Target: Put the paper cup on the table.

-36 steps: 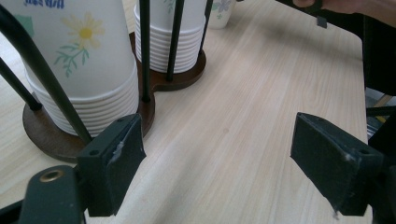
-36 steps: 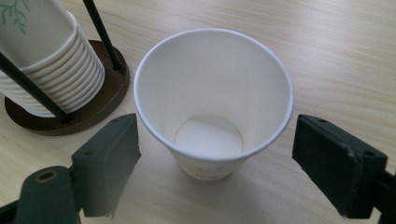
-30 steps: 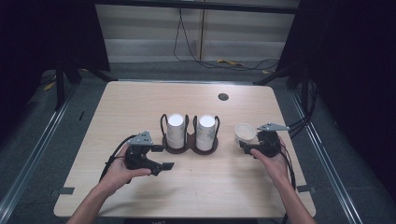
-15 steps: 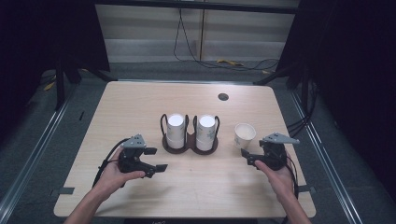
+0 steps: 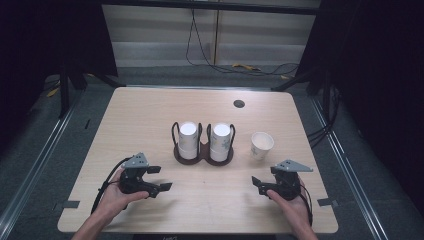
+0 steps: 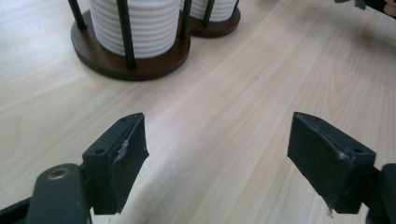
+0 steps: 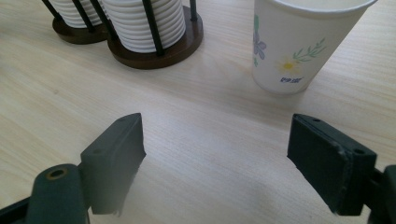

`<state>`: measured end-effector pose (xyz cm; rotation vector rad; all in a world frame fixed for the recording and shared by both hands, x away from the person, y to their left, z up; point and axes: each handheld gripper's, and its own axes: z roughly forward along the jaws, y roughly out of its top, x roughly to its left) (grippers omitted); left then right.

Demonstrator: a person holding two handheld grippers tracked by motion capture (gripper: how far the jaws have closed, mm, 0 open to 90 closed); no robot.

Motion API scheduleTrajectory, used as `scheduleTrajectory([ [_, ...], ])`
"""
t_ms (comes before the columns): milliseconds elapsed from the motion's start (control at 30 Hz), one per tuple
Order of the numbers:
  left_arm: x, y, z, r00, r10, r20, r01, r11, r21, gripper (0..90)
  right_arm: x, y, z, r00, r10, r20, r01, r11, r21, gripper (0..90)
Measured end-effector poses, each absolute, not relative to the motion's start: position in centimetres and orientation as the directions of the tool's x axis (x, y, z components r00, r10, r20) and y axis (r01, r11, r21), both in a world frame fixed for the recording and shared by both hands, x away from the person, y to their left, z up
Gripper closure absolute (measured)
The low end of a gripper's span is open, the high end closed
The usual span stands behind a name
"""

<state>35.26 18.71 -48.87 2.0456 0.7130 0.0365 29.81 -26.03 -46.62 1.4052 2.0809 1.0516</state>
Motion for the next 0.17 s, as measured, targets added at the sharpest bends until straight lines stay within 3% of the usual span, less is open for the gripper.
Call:
scheduleTrajectory([
  [167,35.69,19.08,-49.22,0.812,0.518,-0.269,0.502,-0.384,0.775,20.4,30.21,-25.96,-47.18,-0.398,0.916,0.045,0.609,0.227,0.760,19.3],
])
